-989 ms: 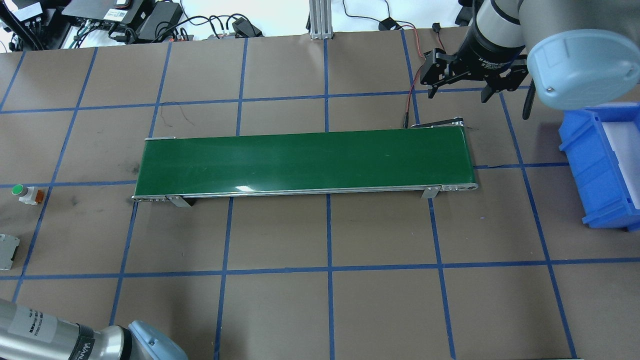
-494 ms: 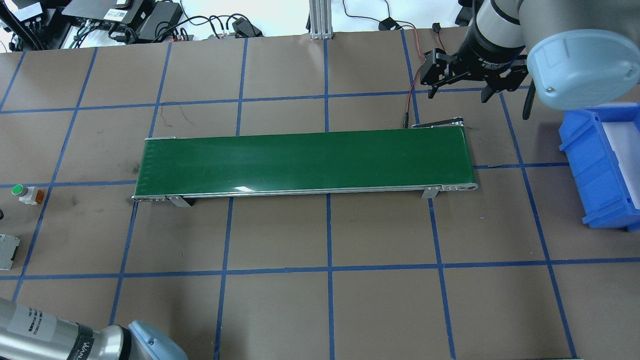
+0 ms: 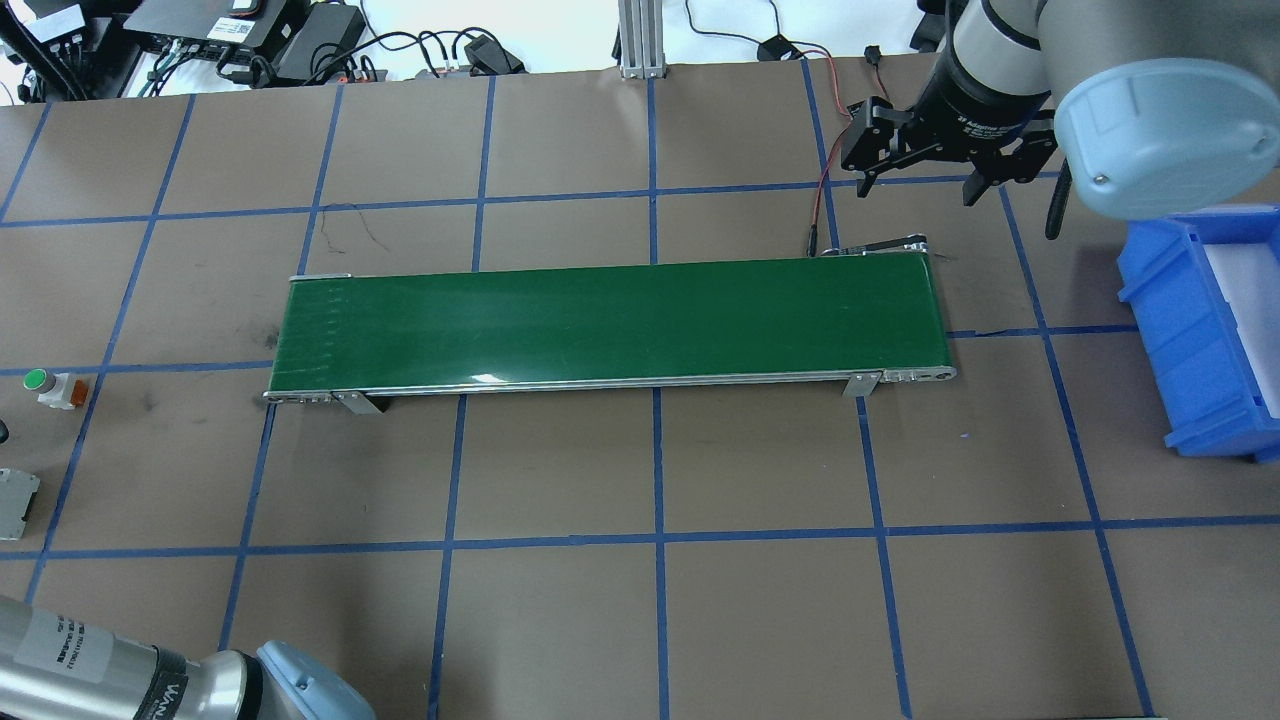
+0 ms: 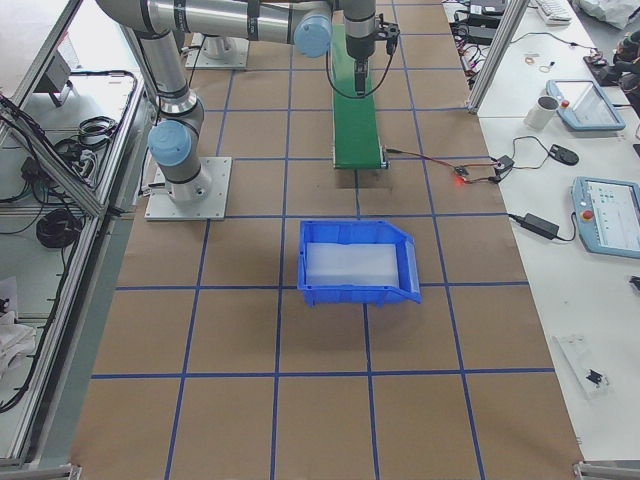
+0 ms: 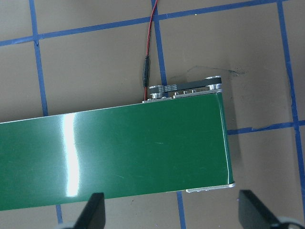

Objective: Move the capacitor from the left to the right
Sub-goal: 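Close the left gripper on the brown capacitor and lift it, then carry the capacitor with the left gripper over the conveyor's near end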

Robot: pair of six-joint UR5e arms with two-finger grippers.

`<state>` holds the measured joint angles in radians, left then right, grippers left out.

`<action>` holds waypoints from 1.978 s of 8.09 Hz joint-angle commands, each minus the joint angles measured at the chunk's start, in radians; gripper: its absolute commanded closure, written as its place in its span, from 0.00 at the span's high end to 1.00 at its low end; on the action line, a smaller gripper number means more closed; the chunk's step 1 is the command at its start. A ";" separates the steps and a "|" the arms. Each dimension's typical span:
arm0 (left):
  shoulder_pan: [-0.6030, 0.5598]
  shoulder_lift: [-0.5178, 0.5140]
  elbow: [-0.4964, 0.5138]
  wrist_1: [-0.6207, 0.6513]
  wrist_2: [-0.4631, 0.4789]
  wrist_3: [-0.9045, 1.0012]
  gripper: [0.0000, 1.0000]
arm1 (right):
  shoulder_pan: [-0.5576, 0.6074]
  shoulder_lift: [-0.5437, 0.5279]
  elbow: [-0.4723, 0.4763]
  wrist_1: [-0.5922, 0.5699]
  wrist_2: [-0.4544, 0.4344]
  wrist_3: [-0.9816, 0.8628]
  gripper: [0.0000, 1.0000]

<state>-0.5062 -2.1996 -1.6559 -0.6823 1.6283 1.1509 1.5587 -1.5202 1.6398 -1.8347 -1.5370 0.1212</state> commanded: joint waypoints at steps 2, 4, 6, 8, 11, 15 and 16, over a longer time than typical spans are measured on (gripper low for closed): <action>0.000 0.000 -0.002 0.013 0.002 0.004 0.42 | 0.000 0.000 0.000 0.000 0.000 0.000 1.00; 0.002 0.001 -0.002 0.015 0.004 0.006 0.42 | 0.001 0.000 0.000 0.002 0.000 0.000 1.00; 0.000 0.024 0.004 0.017 0.081 0.001 0.25 | 0.000 0.000 0.000 0.002 0.000 0.002 1.00; -0.015 0.099 0.002 0.004 0.150 -0.035 0.26 | 0.001 0.000 0.000 0.002 0.000 0.002 1.00; -0.092 0.199 0.002 -0.067 0.156 -0.150 0.26 | 0.001 0.000 0.000 0.002 0.000 0.002 1.00; -0.270 0.348 0.002 -0.261 0.154 -0.379 0.26 | 0.001 0.000 0.000 0.002 0.000 0.002 1.00; -0.317 0.375 0.002 -0.310 0.154 -0.440 0.26 | 0.000 0.000 0.000 0.002 0.000 0.002 1.00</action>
<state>-0.7376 -1.8847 -1.6537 -0.8999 1.7827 0.8219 1.5592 -1.5202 1.6398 -1.8331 -1.5370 0.1227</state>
